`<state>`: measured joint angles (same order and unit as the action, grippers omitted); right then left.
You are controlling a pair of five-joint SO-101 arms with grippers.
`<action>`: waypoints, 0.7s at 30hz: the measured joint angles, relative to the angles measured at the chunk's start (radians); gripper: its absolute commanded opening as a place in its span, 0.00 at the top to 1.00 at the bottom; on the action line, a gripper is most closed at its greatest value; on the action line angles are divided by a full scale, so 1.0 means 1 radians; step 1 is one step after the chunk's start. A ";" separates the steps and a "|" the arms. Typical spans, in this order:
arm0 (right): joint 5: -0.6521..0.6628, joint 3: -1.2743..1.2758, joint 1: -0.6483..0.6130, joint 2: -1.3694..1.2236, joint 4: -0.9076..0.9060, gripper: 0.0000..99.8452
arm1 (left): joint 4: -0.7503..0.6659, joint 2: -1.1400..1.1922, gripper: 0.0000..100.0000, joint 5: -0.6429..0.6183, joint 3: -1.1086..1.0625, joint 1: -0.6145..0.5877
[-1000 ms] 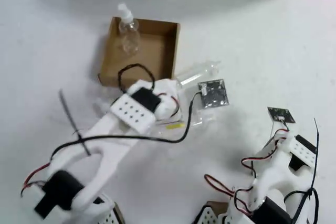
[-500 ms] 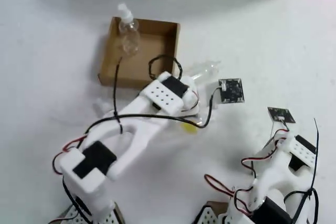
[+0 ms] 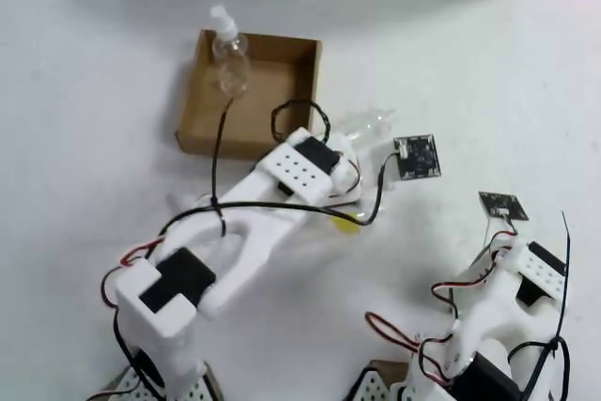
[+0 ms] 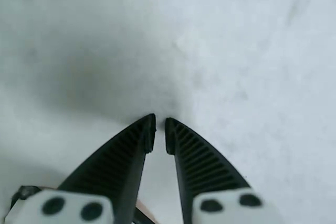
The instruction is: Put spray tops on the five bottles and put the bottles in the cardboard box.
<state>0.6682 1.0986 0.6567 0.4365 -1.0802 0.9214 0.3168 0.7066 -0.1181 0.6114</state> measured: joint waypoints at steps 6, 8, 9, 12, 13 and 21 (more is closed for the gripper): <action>0.000 0.000 0.000 0.000 0.000 0.98 | 0.000 -0.037 0.66 -0.063 -0.003 0.018; 0.000 0.000 0.000 0.000 0.000 0.98 | 0.020 -0.057 0.66 -0.068 -0.005 0.029; 0.000 0.000 0.000 0.000 0.000 0.98 | 0.031 -0.066 0.66 -0.069 -0.005 0.032; 0.000 0.000 0.000 0.000 0.000 0.98 | 0.046 -0.072 0.66 -0.069 -0.011 0.034; 0.000 0.000 0.000 0.000 0.000 0.98 | 0.046 -0.075 0.66 -0.069 -0.023 0.035; 0.000 0.000 0.000 0.000 0.000 0.98 | 0.046 -0.078 0.66 -0.069 -0.035 0.066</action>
<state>0.6682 1.0986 0.6567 0.4365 -1.0802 0.9674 0.2386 0.6375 -0.1534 0.6774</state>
